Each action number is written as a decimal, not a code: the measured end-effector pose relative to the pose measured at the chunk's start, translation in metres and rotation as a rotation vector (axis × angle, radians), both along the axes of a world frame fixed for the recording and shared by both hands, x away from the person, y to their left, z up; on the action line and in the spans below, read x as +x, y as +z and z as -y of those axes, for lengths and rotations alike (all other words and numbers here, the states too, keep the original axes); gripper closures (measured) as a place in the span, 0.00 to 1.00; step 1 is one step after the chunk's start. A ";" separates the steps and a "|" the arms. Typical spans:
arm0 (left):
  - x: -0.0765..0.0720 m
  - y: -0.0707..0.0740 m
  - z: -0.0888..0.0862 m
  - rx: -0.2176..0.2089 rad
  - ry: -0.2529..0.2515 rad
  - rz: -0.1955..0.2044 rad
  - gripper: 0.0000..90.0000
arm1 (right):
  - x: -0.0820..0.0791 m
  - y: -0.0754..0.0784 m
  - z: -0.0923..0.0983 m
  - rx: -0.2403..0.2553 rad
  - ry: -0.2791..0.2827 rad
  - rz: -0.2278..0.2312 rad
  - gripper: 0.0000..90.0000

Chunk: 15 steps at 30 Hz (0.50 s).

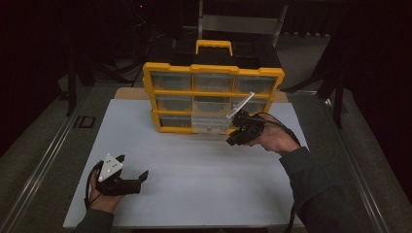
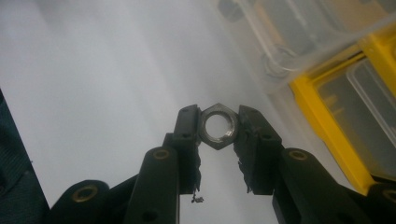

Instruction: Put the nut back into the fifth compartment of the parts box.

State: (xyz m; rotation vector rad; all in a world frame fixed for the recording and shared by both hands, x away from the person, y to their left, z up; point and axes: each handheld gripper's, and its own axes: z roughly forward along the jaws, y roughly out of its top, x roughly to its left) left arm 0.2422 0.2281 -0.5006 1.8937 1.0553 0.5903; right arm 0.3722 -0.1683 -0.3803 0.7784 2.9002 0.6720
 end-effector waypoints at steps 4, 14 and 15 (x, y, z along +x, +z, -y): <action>0.000 0.000 0.000 0.000 -0.001 0.000 0.01 | 0.003 0.003 0.003 -0.002 -0.008 -0.002 0.78; 0.000 0.000 0.000 -0.002 0.001 0.001 0.01 | 0.011 0.015 0.009 -0.012 -0.035 0.009 0.78; 0.000 0.000 0.000 -0.003 0.001 0.001 0.01 | 0.011 0.016 0.010 -0.016 -0.039 0.009 0.78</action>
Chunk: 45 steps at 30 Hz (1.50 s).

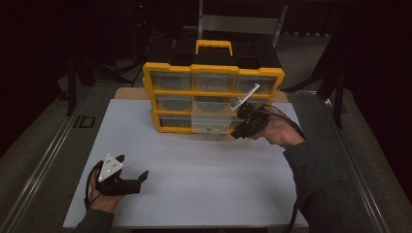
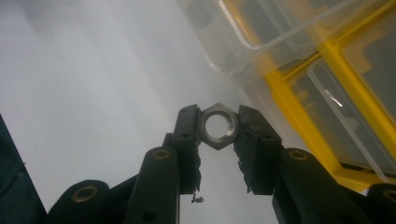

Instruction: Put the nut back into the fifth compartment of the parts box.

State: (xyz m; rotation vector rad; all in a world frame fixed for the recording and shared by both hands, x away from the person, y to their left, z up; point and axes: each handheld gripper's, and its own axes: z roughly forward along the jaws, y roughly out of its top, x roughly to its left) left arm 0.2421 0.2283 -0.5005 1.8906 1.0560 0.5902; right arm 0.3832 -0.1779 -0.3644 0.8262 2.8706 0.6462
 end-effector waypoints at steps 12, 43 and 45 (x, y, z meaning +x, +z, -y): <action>0.000 0.000 0.000 0.000 -0.002 0.001 0.01 | 0.009 0.013 0.004 -0.004 -0.021 0.002 0.78; 0.000 0.000 0.000 0.000 -0.002 0.003 0.01 | 0.033 0.042 0.001 -0.005 -0.070 0.030 0.78; 0.000 0.000 0.000 0.000 -0.002 0.003 0.01 | 0.035 0.044 0.000 -0.003 -0.072 0.032 0.78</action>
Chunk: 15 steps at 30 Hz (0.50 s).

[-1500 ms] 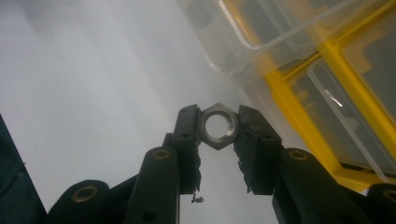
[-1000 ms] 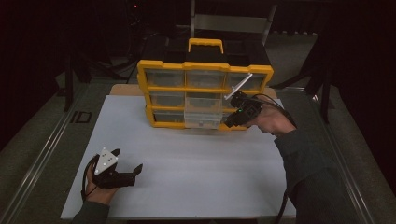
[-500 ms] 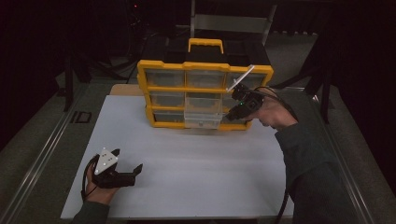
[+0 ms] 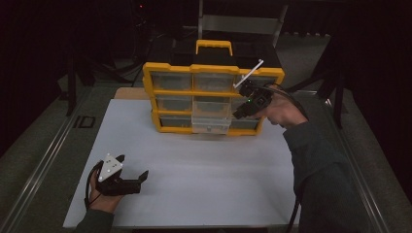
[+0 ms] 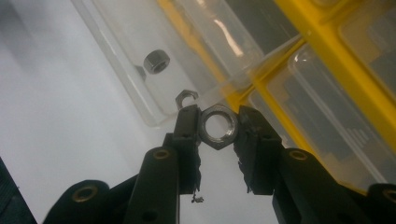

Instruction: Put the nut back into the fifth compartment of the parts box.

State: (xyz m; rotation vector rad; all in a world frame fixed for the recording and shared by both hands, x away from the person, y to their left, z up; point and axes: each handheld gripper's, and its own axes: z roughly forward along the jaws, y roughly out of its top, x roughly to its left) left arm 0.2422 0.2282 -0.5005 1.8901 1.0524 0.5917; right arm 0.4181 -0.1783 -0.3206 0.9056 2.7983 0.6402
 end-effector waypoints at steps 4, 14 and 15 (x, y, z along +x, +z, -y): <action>0.000 0.000 0.000 0.001 -0.001 -0.002 0.01 | 0.002 0.004 -0.002 0.005 -0.006 0.003 0.78; 0.000 0.000 0.000 0.002 -0.003 -0.001 0.01 | 0.010 0.012 -0.014 0.013 -0.002 0.017 0.78; 0.000 0.000 0.000 0.001 -0.004 0.000 0.01 | 0.011 0.013 -0.016 0.013 0.001 0.018 0.78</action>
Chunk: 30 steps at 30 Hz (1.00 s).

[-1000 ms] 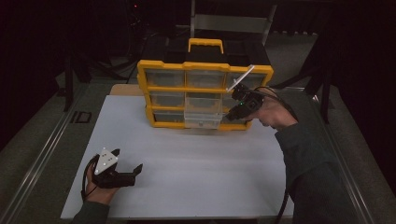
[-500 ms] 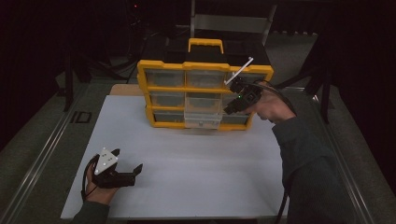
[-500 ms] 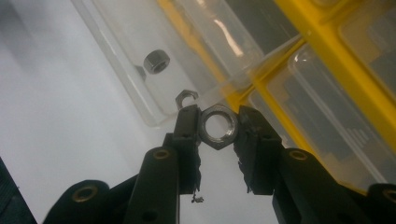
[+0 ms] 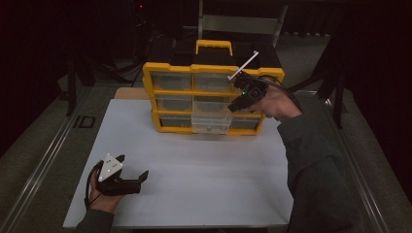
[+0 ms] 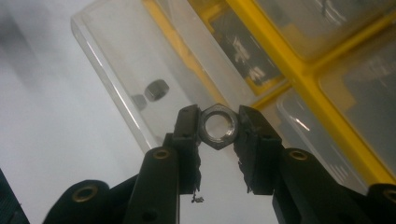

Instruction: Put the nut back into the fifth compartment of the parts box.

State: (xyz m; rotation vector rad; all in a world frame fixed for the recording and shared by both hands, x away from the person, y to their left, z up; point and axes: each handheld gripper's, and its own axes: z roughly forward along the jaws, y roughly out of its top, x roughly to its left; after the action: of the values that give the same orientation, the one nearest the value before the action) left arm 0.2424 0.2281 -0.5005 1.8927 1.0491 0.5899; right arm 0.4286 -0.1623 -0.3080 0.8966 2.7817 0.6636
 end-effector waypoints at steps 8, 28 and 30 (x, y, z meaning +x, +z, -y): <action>0.000 0.000 0.000 0.002 -0.001 -0.002 0.01 | 0.002 0.001 -0.016 0.001 0.021 0.011 0.78; 0.000 0.000 0.000 0.000 -0.001 -0.001 0.01 | 0.006 -0.007 -0.032 0.022 0.050 -0.006 0.40; 0.000 0.000 0.000 0.000 -0.002 -0.001 0.01 | 0.005 -0.006 -0.030 0.030 0.043 -0.010 0.37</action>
State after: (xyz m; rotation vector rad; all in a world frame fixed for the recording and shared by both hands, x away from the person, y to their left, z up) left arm 0.2424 0.2282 -0.5005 1.8936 1.0479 0.5881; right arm 0.4334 -0.1322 -0.3136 0.8501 2.8147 0.7109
